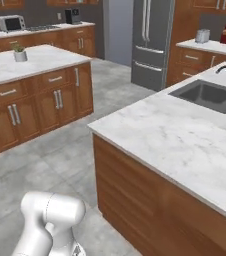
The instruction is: Retrieve the tupperware and aluminum foil from the cabinet and place them on the dining counter near the plate with squash and sweet potato to prepare for storing leftovers.
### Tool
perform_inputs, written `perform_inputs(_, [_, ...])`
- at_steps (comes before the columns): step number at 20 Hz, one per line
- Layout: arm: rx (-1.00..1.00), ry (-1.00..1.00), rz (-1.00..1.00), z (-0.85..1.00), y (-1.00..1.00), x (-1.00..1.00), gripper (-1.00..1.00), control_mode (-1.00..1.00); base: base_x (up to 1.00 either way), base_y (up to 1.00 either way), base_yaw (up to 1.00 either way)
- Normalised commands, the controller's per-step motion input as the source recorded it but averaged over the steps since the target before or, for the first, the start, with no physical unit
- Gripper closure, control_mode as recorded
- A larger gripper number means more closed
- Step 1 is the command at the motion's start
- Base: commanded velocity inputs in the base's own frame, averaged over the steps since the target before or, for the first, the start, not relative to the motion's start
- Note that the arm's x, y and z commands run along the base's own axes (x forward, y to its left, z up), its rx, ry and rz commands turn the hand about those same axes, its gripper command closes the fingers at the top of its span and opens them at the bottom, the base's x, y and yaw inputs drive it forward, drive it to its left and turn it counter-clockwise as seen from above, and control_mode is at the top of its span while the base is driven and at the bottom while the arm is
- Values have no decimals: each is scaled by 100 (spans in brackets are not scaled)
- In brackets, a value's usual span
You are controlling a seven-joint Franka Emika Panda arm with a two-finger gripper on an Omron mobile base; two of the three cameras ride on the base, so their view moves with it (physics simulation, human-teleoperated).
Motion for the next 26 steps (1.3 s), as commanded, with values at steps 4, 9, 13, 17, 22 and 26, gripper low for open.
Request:
perform_inputs(4, [0, 0, 0, 0, 0, 0, -100, 100, 10, 100, -11])
perform_inputs(9, [0, 0, 0, 0, 0, 0, -100, 100, 28, 100, -8])
perform_inputs(13, [0, 0, 0, 0, 0, 0, -100, 100, 75, 100, -23])
perform_inputs(17, [0, 0, 0, 0, 0, 0, -100, 100, 99, 100, -44])
perform_inputs(22, [0, 0, 0, 0, 0, 0, -100, 100, 100, 100, -47])
perform_inputs(26, [0, 0, 0, 0, 0, 0, -100, 100, 100, 100, -48])
